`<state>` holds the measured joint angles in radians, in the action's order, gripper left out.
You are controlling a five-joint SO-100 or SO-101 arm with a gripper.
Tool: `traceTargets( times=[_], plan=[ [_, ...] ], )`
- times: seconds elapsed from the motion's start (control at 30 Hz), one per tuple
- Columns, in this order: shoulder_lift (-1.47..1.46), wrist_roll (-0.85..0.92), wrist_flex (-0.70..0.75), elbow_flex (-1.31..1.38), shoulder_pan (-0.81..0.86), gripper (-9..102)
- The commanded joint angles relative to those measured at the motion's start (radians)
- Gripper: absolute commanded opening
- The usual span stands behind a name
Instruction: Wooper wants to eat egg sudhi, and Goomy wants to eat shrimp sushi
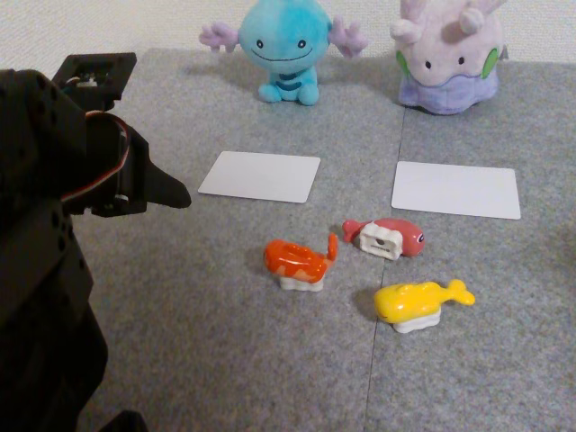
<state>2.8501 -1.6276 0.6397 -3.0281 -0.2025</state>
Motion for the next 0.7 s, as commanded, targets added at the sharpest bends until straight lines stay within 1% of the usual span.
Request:
traceTargets(
  times=[0.0, 0.53, 0.67],
  plan=[
    [0.006, 0.009, -0.005, 0.006, 0.003, 30],
    [0.006, 0.011, -0.012, 0.006, 0.003, 30],
    [0.006, 0.084, -0.011, 0.02, 0.003, 30]
  ],
)
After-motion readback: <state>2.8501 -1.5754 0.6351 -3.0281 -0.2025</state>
